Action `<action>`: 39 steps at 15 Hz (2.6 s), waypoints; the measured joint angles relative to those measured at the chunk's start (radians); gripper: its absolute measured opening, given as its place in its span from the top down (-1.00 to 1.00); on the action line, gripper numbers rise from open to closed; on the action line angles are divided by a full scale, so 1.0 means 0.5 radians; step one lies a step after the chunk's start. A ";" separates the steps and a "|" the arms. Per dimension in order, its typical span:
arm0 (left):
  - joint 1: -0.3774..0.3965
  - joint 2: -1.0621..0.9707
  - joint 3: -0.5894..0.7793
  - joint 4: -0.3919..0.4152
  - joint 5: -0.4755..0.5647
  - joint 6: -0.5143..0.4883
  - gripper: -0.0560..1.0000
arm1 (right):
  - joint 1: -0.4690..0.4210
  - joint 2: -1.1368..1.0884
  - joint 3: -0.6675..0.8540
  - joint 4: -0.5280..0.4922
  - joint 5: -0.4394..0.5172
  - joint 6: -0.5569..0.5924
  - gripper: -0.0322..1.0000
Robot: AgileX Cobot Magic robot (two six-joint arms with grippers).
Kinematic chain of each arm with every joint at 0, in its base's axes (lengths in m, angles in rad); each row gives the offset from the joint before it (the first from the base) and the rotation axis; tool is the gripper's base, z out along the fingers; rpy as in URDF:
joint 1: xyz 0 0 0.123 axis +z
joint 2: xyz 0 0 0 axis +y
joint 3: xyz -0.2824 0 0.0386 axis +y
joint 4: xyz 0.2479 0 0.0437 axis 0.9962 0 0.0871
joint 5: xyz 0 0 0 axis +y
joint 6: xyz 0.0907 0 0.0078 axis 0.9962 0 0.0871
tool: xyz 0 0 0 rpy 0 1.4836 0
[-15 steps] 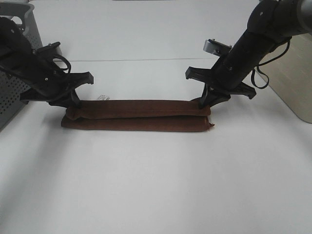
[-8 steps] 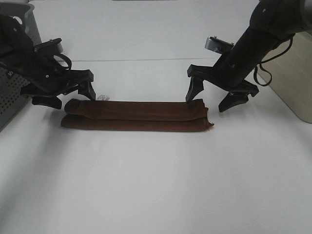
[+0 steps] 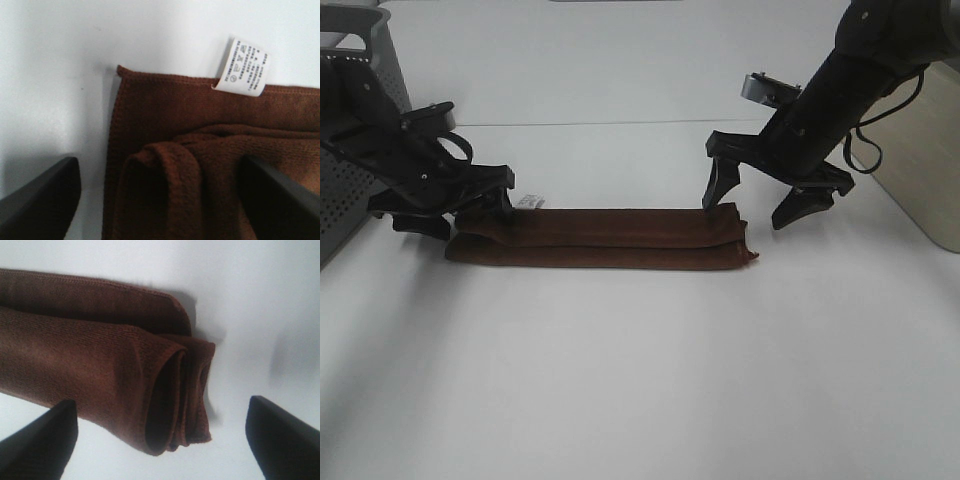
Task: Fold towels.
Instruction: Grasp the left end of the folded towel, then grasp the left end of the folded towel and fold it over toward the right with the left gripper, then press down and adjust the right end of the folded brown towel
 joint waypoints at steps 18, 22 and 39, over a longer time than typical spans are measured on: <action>-0.142 -0.544 -0.166 0.174 0.490 -0.332 0.72 | 0.000 -0.342 0.000 -0.006 0.180 0.000 -0.71; -0.390 -0.520 -0.224 0.052 0.366 -0.444 0.68 | 0.000 -0.486 0.000 -0.024 0.244 0.000 -0.71; -0.354 -0.408 -0.364 -0.122 -0.084 -0.538 -0.38 | 0.018 -0.246 0.000 1.172 0.436 -0.730 -0.71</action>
